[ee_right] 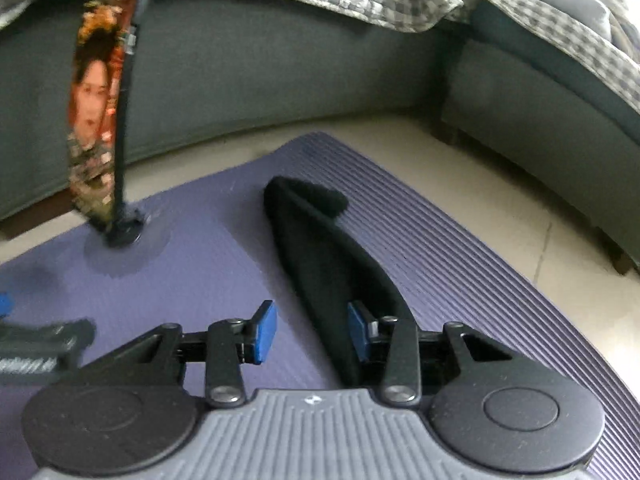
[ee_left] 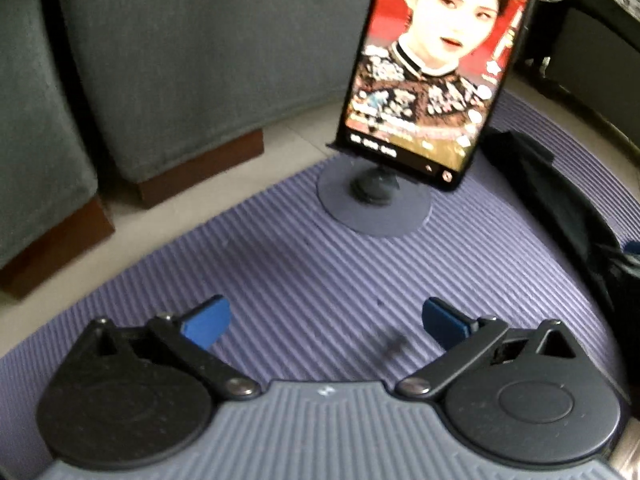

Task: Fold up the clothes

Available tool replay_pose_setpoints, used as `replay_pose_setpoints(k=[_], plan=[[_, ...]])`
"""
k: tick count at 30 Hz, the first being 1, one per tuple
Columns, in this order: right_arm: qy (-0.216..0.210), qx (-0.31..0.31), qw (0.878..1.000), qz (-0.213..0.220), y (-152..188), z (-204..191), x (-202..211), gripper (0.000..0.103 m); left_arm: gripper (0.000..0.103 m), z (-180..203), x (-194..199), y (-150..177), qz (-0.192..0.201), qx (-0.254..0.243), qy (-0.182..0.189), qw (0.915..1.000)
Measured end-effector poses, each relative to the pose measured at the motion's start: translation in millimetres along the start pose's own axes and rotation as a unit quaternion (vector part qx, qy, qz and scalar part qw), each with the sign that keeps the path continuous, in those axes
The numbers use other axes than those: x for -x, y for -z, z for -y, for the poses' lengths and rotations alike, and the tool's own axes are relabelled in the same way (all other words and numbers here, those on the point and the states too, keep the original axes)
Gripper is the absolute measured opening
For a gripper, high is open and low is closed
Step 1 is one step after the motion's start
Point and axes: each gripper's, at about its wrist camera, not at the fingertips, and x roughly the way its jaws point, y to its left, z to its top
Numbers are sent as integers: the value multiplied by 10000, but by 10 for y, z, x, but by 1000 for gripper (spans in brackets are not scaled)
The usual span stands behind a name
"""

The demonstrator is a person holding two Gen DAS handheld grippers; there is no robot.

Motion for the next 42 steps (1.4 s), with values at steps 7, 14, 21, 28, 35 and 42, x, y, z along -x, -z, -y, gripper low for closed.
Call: replay_pose_setpoints(k=[7, 14, 21, 28, 35, 42], plan=[[226, 152, 9996, 122, -98, -79, -352, 40, 103, 1, -35, -11, 88, -31, -17, 10000], [506, -206, 9985, 62, -138, -21, -565, 40, 103, -50, -35, -23, 8, -27, 50, 10000], [-235, -2261, 9737, 134, -120, 516, -269, 14, 103, -141, -32, -45, -59, 162, 152, 9997], [-1103, -4246, 8972, 507, 310, 964, 327, 14, 102, -137, 28, 0, -150, 94, 621, 9979], [-1683, -4185, 8919, 331, 827, 865, 686, 14, 95, -233, 83, -92, -506, 824, 2692, 9582], [-2668, -3570, 8952, -59, 1045, 555, 749, 14, 95, -291, -192, -19, -1535, 1487, 3563, 9096]])
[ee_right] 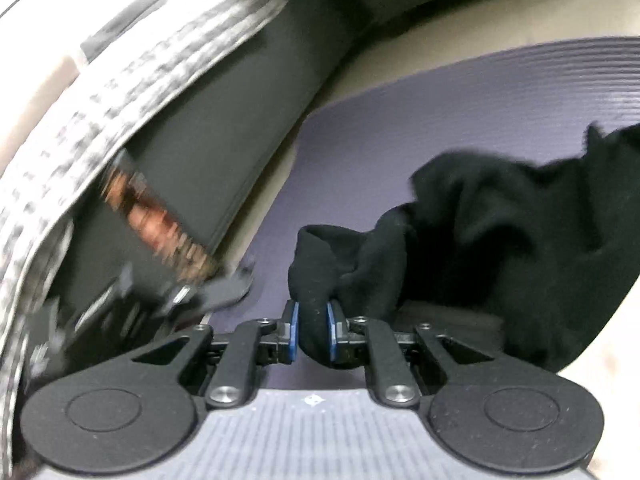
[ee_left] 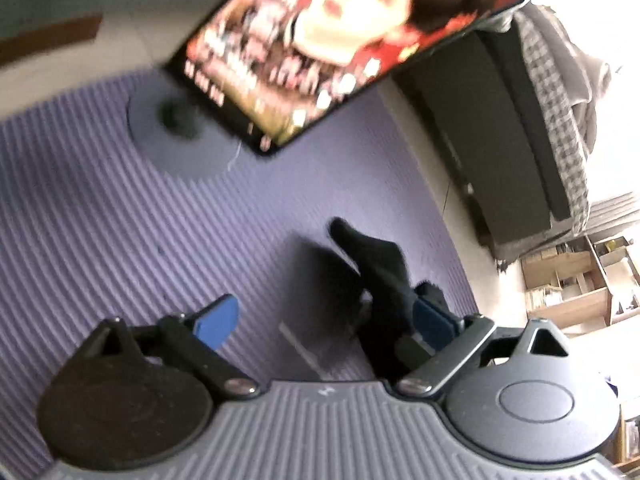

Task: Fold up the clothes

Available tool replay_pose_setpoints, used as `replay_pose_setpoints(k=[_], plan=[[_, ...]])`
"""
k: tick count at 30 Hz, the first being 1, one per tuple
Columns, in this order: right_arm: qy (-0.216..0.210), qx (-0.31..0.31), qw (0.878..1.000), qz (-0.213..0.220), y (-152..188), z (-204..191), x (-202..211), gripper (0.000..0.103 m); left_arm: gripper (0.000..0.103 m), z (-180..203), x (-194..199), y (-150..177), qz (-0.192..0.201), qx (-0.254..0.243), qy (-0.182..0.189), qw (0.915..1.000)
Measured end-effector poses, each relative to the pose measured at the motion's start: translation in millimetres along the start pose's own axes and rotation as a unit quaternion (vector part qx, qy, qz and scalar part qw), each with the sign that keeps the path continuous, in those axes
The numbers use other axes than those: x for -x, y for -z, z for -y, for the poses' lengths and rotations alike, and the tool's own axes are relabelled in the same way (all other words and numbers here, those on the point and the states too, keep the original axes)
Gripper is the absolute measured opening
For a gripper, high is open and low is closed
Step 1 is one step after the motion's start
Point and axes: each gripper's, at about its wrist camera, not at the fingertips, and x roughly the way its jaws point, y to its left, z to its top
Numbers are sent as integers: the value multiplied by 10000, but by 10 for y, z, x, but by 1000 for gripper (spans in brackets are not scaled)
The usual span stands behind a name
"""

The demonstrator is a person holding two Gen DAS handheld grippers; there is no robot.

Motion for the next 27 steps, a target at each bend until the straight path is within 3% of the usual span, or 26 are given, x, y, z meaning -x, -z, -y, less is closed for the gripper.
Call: replay_pose_setpoints(k=[3, 5, 7, 10, 13, 16, 17, 19, 20, 21, 23, 25, 27], plan=[[-268, 192, 9989, -321, 44, -61, 14, 14, 91, -85, 25, 4, 1, 223, 41, 9997], [-378, 434, 9961, -671, 81, -152, 0, 15, 69, -112, 49, 23, 84, 194, -51, 9998], [-316, 561, 9945, -830, 101, -207, -7, 24, 13, -112, 64, 53, 150, 105, -188, 9997], [-115, 611, 9957, -691, 66, -232, 98, 40, 11, -60, 134, -108, 582, -257, -867, 9942], [138, 571, 9979, -282, -52, -168, 289, 41, 10, 44, 300, -100, 1366, -810, -1795, 9709], [518, 511, 9972, 170, -186, -76, 478, 44, 10, 10, 412, -94, 1792, -750, -2332, 9528], [970, 553, 9931, 367, -260, -35, 544, 44, 10, -41, 454, -99, 1912, -592, -2524, 9467], [2058, 725, 9745, 532, -390, 37, 566, 44, 10, -108, 497, -109, 2030, -393, -2659, 9416], [2303, 776, 9685, 539, -428, 59, 550, 44, 11, -151, 536, -117, 2136, -256, -2684, 9390], [2973, 939, 9485, 564, -508, 127, 518, 44, 11, -183, 576, -122, 2246, -148, -2675, 9369], [3449, 1059, 9310, 556, -585, 211, 488, 45, 11, -197, 618, -129, 2382, -154, -2687, 9332], [3574, 964, 9276, 515, -697, 360, 430, 44, 11, -206, 637, -135, 2458, -193, -2664, 9318], [3508, 784, 9321, 447, -763, 406, 332, 44, 11, -222, 644, -147, 2504, -220, -2650, 9309]])
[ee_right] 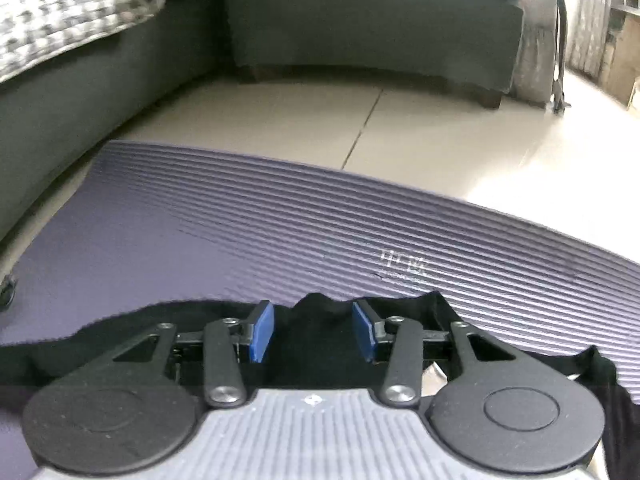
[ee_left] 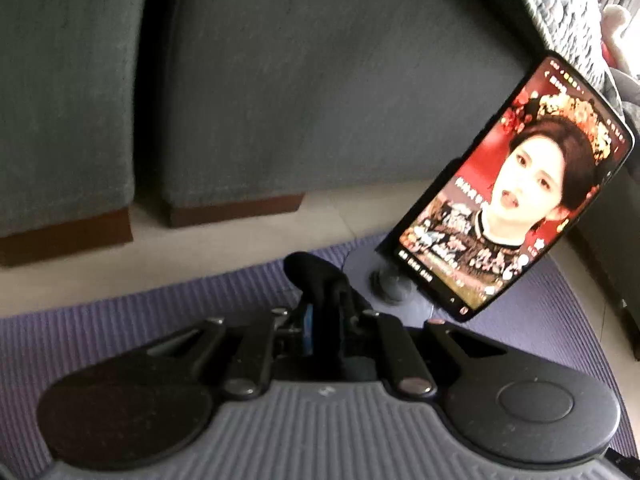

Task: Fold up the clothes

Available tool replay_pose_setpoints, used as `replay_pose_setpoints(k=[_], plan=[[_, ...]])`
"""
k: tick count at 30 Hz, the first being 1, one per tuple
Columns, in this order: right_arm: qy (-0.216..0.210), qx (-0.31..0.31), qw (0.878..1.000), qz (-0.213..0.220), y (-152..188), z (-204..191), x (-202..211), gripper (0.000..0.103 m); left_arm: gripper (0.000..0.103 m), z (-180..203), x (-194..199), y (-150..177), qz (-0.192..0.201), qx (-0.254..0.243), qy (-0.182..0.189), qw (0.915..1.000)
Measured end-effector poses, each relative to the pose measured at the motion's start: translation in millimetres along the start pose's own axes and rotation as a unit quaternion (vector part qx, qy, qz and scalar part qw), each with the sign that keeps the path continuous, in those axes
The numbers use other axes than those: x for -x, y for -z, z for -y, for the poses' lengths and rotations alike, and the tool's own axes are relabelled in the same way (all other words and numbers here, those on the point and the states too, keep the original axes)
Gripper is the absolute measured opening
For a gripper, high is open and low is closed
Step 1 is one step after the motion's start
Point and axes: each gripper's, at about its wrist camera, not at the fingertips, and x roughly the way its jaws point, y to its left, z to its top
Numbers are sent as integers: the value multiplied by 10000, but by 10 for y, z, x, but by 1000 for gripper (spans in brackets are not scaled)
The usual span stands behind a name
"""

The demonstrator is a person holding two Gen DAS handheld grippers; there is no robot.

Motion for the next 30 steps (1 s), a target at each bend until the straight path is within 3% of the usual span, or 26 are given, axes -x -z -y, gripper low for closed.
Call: replay_pose_setpoints(k=[2, 3, 5, 12, 17, 19, 20, 22, 25, 30], plan=[[97, 29, 9999, -113, -26, -83, -122, 33, 11, 28, -42, -24, 94, 36, -26, 9999], [184, 103, 9997, -118, -10, -101, -162, 9, 11, 108, -81, -37, 139, 46, -45, 9999], [348, 253, 9991, 23, 29, -153, -213, 4, 11, 214, -134, -69, 251, 72, -84, 9996], [811, 501, 9917, 861, 168, -282, -195, 2, 12, 182, -108, -138, 585, -65, -248, 9980], [1057, 681, 9889, 786, 180, -341, -325, 0, 18, 169, -241, -138, 280, -145, -566, 9979], [1061, 559, 9898, 764, 135, -317, -295, 12, 45, 152, -286, -152, 83, -88, -625, 9980], [1011, 457, 9909, 759, 96, -307, -232, 16, 52, 149, -285, -160, 56, -62, -640, 9979], [971, 352, 9916, 780, 20, -315, -168, 37, 70, 151, -270, -178, 52, -44, -693, 9976], [986, 741, 9900, 685, -23, -315, 70, 46, 96, 154, -211, -191, 168, -12, -837, 9963], [1264, 1070, 9860, 184, 86, -189, 447, 52, 99, 189, -97, -141, 298, -3, -919, 9953]])
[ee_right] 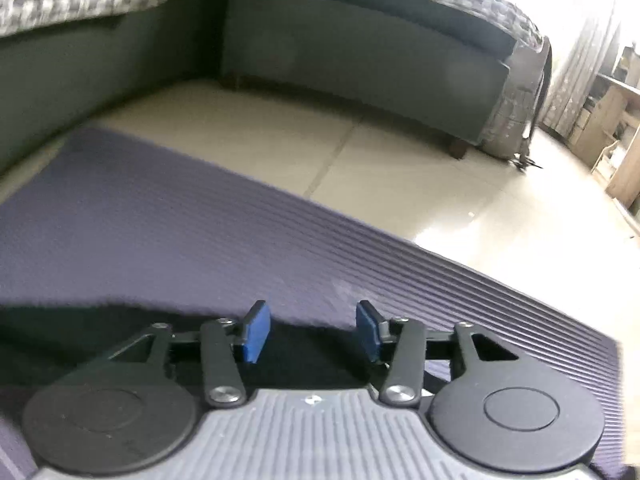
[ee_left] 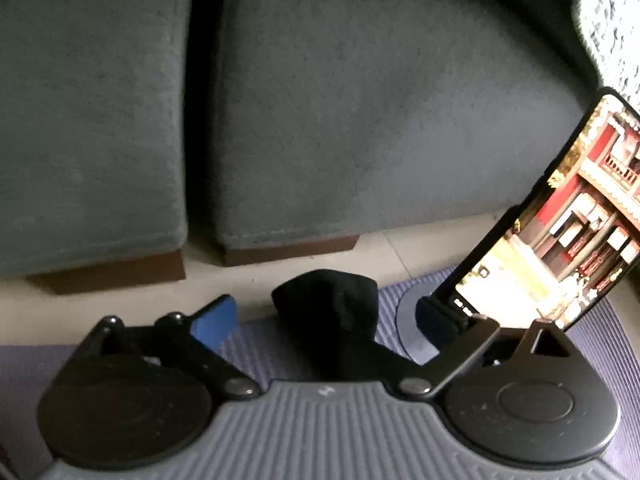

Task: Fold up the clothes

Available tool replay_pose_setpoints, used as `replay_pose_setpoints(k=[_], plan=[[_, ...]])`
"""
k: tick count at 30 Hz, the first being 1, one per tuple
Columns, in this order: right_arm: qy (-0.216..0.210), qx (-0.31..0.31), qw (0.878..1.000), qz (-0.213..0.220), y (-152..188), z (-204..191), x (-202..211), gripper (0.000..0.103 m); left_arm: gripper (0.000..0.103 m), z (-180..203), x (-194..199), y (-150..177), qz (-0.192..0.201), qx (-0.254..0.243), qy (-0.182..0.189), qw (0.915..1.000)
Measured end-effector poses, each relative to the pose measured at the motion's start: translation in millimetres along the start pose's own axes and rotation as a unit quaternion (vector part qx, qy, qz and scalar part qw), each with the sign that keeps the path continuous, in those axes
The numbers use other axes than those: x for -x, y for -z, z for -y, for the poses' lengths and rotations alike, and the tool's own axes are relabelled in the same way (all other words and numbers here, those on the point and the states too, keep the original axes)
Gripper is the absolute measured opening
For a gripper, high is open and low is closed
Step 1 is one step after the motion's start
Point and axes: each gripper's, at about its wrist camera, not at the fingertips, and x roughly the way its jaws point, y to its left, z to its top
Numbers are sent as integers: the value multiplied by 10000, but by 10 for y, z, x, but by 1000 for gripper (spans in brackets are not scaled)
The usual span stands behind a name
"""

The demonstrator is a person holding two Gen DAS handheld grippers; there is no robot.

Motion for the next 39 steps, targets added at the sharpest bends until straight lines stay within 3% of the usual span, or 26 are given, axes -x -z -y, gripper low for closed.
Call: replay_pose_setpoints(k=[8, 11, 14, 17, 20, 25, 31, 35, 39], plan=[[495, -543, 9907, -1143, 500, 600, 597, 57, 101, 226, 257, 306, -128, -798, 506, 9954], [715, -889, 9811, -1560, 665, 806, 744, 59, 102, 451, 378, 482, -163, -1298, 807, 9881], [895, -827, 9762, -1796, 870, 919, 911, 63, 102, 643, 458, 537, -120, -1794, 1038, 9782], [1054, -708, 9772, -1702, 1112, 1055, 1059, 68, 103, 686, 650, 702, -131, -2372, 1366, 9617], [1272, -1040, 9737, -1581, 1301, 1350, 1074, 68, 103, 720, 684, 809, -264, -2687, 1535, 9506], [1663, -1786, 9572, -1557, 1686, 2003, 1025, 68, 103, 681, 673, 836, -411, -2858, 1609, 9438], [2096, -2446, 9380, -1280, 1888, 2650, 1012, 68, 103, 696, 766, 873, -326, -2973, 1755, 9379], [2210, -3192, 9157, -1039, 2015, 3050, 947, 68, 103, 742, 897, 1067, 211, -3440, 1899, 9193], [2134, -3772, 8977, -788, 2135, 3255, 804, 68, 103, 758, 1062, 1261, 957, -3963, 2227, 8856]])
